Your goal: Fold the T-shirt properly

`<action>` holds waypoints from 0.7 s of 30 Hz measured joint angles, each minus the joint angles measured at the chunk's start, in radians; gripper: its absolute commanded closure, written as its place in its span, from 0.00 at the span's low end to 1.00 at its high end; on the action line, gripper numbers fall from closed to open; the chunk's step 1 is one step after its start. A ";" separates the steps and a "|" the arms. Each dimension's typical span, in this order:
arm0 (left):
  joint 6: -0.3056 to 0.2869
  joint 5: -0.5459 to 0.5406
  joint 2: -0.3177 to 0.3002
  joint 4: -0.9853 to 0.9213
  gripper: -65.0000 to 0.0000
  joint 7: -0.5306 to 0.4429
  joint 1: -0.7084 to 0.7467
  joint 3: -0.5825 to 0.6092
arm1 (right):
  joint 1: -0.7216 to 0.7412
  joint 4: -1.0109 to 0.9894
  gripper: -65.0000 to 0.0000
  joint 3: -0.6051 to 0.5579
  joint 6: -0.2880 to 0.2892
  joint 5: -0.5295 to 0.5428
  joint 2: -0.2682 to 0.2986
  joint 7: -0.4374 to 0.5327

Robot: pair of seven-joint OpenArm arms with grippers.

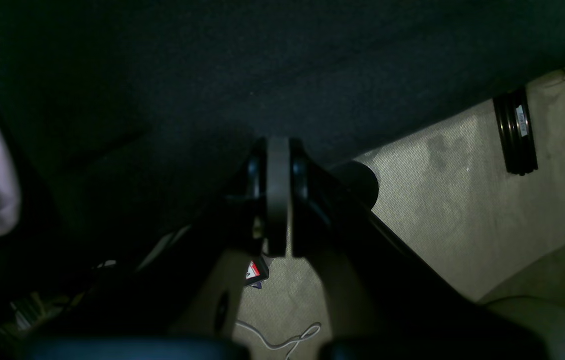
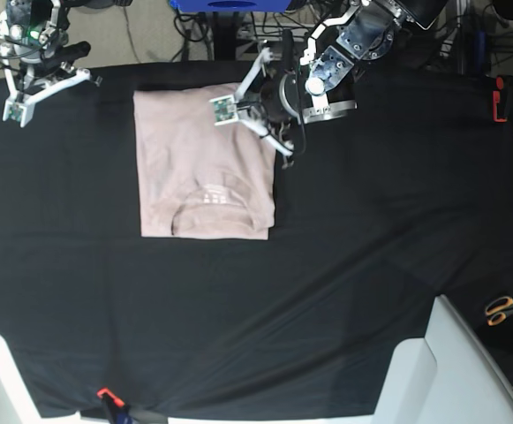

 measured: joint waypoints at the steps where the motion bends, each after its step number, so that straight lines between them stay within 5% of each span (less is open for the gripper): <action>1: -0.001 -0.005 0.003 0.030 1.00 -0.004 -0.002 -0.013 | 0.000 0.000 1.00 0.000 0.000 0.001 -0.001 0.000; 4: 0.000 -0.002 0.011 0.132 1.00 -0.006 0.011 -0.097 | -0.028 0.017 1.00 -0.002 0.004 0.008 -0.001 0.008; 9: 0.010 0.003 0.006 0.256 1.00 0.068 0.166 -0.268 | -0.178 0.066 1.00 0.009 0.003 0.005 0.000 0.243; 17: 0.004 -0.002 -0.039 0.264 1.00 0.067 0.600 -0.436 | -0.337 0.089 1.00 0.009 0.002 0.005 0.002 0.036; 21: 0.002 -0.005 -0.025 0.144 1.00 0.055 0.699 -0.441 | -0.314 -0.122 1.00 -0.067 -0.003 0.031 0.076 0.030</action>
